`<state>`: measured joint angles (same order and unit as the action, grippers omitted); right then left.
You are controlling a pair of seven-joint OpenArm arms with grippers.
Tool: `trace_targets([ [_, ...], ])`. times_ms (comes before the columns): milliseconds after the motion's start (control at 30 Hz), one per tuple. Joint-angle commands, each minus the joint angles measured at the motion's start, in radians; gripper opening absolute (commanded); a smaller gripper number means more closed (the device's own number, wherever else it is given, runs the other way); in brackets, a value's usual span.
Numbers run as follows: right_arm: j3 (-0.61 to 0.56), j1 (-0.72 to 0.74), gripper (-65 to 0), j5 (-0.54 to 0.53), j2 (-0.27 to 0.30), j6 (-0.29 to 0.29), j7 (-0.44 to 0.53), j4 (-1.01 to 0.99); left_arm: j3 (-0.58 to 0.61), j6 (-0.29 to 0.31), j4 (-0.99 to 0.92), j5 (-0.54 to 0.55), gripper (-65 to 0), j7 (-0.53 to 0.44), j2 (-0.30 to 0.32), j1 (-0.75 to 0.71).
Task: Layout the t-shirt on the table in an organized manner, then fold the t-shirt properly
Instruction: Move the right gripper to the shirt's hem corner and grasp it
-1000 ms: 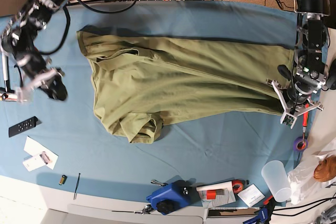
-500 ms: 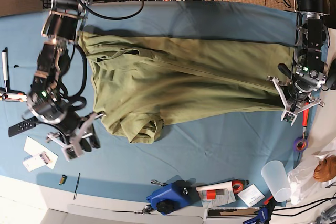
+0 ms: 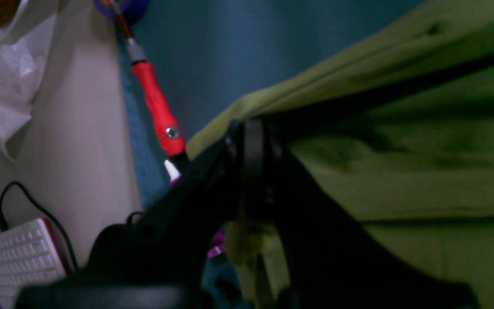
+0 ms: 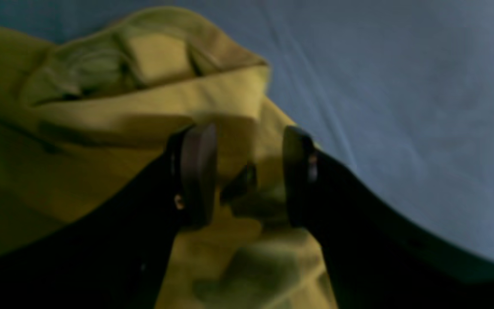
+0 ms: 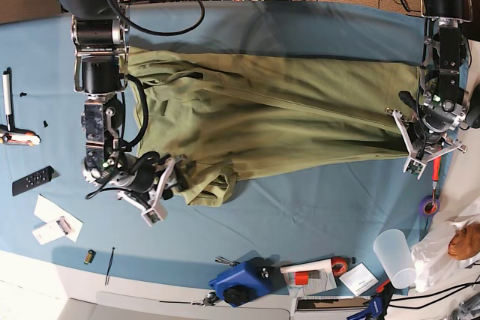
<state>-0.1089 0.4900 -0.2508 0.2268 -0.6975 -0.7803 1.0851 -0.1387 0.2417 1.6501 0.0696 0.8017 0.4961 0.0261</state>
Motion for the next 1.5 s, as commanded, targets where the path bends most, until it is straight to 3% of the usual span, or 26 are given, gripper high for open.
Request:
trace_targets([
  [0, 0.001, 0.040, -39.4, -0.013, -0.004, -0.001, 0.036, 0.016, -0.008, -0.021, 0.017, -0.012, -65.0, -0.014, 0.019, 0.018],
  [167, 0.000, 0.039, -39.4, 0.050, -0.063, -0.001, 0.017, 0.016, -0.008, -0.019, 0.017, 0.036, -65.0, -0.016, 0.019, 0.018],
  [300, -0.002, 0.039, -40.0, 0.061, -0.082, 0.044, 0.032, 0.016, -0.008, -0.020, 0.017, 0.051, -65.0, -0.016, 0.019, 0.018],
  [467, -0.002, 0.037, -65.0, 0.069, -0.082, 0.120, -0.056, 0.016, -0.008, -0.020, 0.017, 0.051, -65.0, -0.016, 0.019, 0.018],
  [667, 0.000, 0.037, -65.0, 0.100, -0.071, 0.148, -0.090, 0.026, -0.008, -0.021, 0.017, 0.105, -65.0, -0.016, 0.015, 0.018],
  [967, 0.000, 0.022, -65.0, -0.059, -0.028, 0.148, -0.243, 0.276, -0.008, -0.021, 0.017, 0.107, -65.0, -0.016, -0.003, 0.019],
  [1200, 0.026, -0.114, -65.0, -0.081, 0.043, 0.148, -0.248, 0.459, -0.008, -0.021, 0.017, 0.107, -65.0, -0.015, -0.003, 0.019],
  [1400, 0.102, -0.141, -65.0, -0.081, 0.050, 0.127, -0.222, 0.469, -0.008, -0.021, 0.017, 0.121, -65.0, -0.016, -0.003, 0.019],
  [1467, 0.104, -0.141, -53.6, -0.082, 0.050, 0.070, -0.227, 0.469, -0.008, -0.021, 0.017, 0.126, -65.0, -0.015, -0.003, 0.018],
])
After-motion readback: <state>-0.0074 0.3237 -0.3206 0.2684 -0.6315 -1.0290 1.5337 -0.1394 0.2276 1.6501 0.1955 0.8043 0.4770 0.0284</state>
